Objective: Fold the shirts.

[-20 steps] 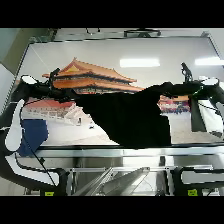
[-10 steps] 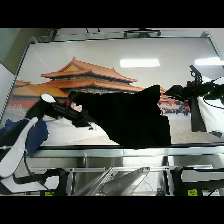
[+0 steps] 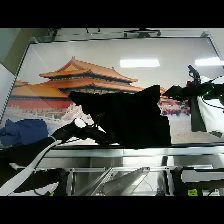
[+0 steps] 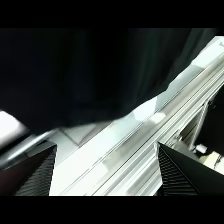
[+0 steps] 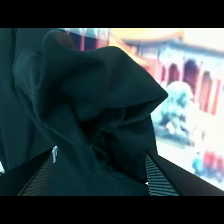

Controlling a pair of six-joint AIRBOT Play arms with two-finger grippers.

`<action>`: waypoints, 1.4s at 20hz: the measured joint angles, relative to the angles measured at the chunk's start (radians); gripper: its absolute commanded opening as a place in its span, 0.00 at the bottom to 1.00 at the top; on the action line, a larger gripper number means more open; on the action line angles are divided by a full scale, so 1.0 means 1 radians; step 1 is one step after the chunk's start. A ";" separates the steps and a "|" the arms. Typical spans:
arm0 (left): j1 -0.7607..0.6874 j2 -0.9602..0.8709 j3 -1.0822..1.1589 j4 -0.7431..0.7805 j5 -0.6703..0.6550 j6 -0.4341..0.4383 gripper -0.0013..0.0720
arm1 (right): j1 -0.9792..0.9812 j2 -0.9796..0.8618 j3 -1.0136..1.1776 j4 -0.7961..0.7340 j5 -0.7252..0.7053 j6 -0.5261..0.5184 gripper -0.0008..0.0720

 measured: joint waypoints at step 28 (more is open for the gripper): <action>0.588 0.668 0.322 -0.482 -0.204 0.188 0.04 | -0.112 0.397 0.097 0.488 0.166 -0.080 0.03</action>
